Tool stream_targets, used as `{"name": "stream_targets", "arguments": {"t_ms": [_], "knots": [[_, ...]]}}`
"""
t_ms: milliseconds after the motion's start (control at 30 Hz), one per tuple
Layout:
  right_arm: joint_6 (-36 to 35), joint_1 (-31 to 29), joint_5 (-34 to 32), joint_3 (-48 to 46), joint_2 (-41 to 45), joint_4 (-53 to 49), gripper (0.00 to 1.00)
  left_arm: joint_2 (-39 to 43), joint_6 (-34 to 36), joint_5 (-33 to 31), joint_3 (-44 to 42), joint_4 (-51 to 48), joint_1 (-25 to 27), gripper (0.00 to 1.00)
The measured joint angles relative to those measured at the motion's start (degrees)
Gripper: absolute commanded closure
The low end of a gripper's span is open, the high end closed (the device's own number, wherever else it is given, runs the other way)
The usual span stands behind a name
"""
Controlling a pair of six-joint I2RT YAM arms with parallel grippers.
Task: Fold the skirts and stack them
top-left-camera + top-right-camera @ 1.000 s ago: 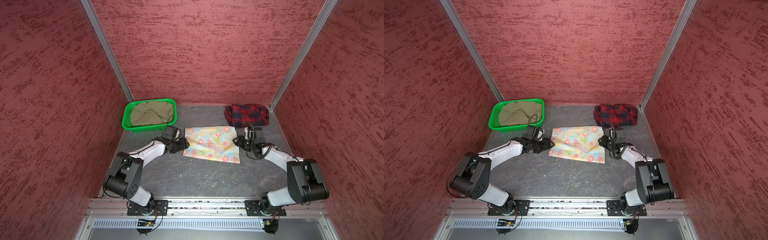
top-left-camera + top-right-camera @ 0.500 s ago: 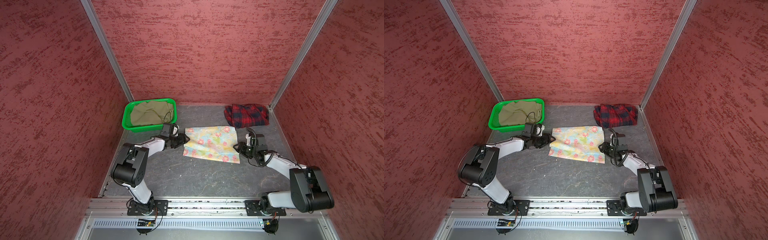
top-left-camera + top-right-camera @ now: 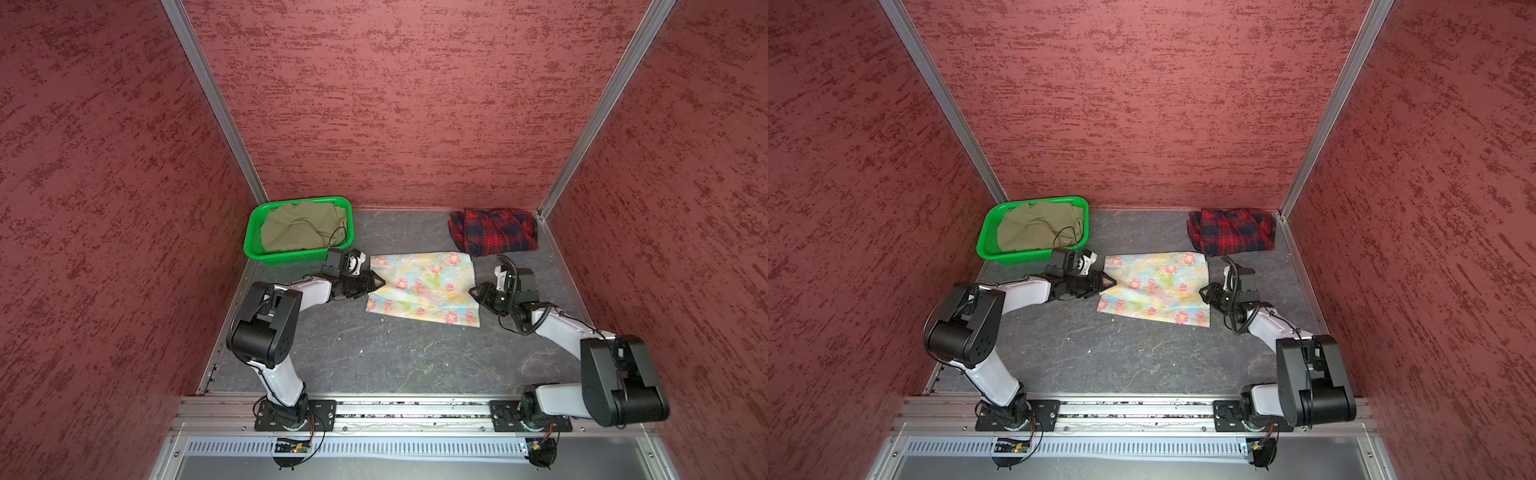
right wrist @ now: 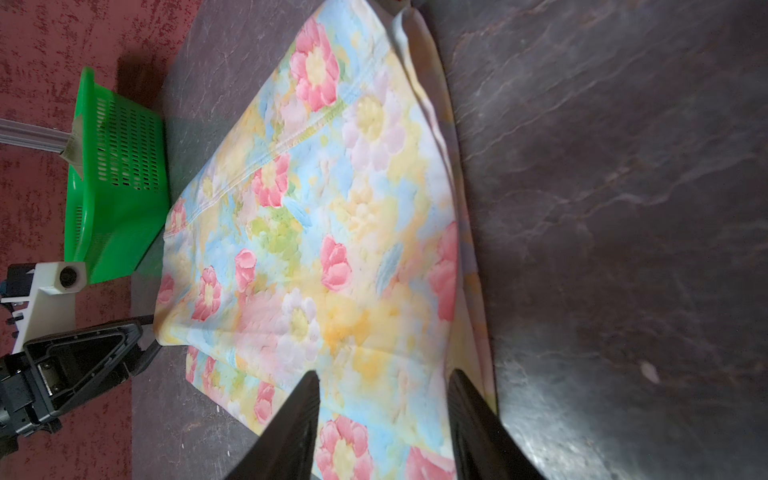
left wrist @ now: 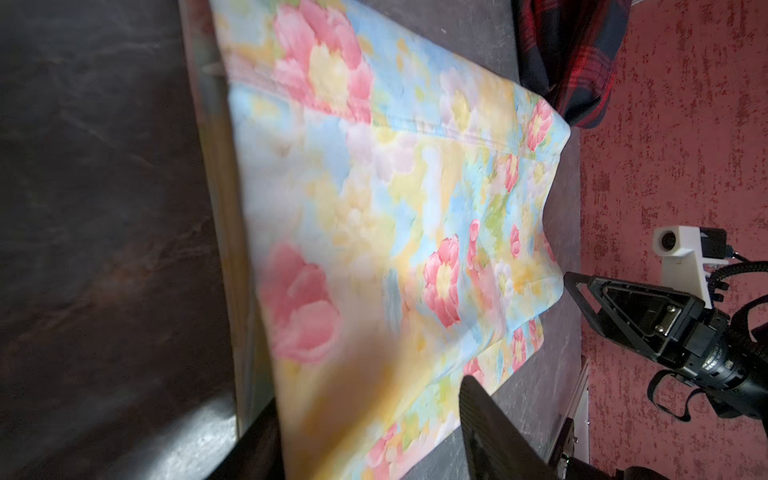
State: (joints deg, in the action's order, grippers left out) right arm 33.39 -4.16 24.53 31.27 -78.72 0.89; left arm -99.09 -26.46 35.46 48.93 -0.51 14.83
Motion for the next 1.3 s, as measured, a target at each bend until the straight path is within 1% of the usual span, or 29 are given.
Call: {"name": "stream_targets", "arguments": {"t_ms": [133, 367, 400, 533, 600, 700, 900, 1033, 1300], "knots": [[0.0, 0.2, 0.3, -0.6, -1.7, 0.3, 0.5, 0.5, 0.5, 0.5, -0.6, -1.2, 0.0, 0.4], [-0.8, 0.2, 0.8, -1.9, -1.9, 0.4, 0.52, 2.6, 0.7, 1.4, -2.2, -2.1, 0.0, 0.41], [-0.9, 0.2, 0.9, -2.1, -1.9, 0.4, 0.53, 2.8, 0.8, 1.6, -2.2, -2.3, 0.0, 0.41], [-0.9, 0.2, 1.1, -2.2, -1.9, 0.8, 0.64, 3.0, 0.8, 1.7, -2.4, -2.5, 0.1, 0.43], [-0.8, 0.2, 1.7, -2.2, -2.0, 1.3, 0.69, 3.4, 0.8, 1.7, -2.8, -2.5, 0.2, 0.5], [-0.7, 0.2, 2.3, -2.3, -2.3, 2.4, 0.8, 3.6, 0.4, 1.7, -3.3, -2.7, 0.3, 0.66], [-0.8, 0.6, 2.2, -2.2, -2.2, 2.7, 0.92, 3.6, -0.2, 1.5, -3.2, -3.4, 0.3, 0.84], [-1.1, 1.6, 1.8, -2.1, -1.2, 2.3, 1.0, 3.6, -0.2, 1.1, -2.1, -4.7, 0.3, 0.88], [-1.9, 3.7, 1.5, -1.6, 0.3, 0.5, 1.0, 3.9, 0.1, 0.2, -1.4, -6.6, -0.1, 0.93]]}}
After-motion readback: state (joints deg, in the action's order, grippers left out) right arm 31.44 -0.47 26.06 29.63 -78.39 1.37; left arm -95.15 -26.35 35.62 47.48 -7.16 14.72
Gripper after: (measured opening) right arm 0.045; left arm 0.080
